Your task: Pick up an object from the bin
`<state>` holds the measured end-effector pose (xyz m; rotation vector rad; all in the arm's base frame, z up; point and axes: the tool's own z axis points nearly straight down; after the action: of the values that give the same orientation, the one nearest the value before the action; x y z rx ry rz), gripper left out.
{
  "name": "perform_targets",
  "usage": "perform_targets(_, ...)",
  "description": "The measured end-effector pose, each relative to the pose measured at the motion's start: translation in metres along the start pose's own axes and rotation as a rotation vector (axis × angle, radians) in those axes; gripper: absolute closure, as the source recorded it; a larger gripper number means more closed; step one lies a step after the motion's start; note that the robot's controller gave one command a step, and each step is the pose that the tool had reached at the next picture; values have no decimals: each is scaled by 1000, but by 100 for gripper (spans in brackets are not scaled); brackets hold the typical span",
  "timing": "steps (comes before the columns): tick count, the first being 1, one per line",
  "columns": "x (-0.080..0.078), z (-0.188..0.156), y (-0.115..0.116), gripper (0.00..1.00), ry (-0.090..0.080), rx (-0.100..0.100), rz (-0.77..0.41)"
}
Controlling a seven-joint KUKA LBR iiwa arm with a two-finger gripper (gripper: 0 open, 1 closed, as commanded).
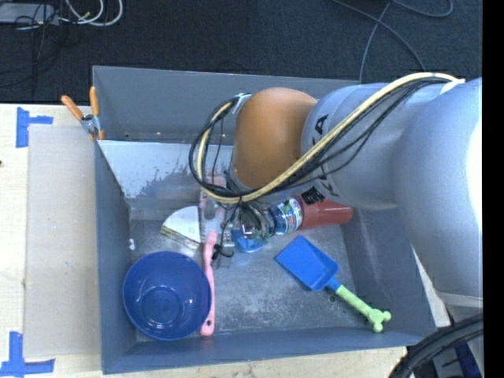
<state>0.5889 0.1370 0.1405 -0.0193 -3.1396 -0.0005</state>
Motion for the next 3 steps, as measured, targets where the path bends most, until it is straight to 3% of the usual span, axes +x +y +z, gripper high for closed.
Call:
perform_targets(1,0,0,0,0,0,0,0)
perform_targets(2,8,29,-49,0,0,-1,33)
perform_targets(3,24,48,-57,0,-2,-1,-130)
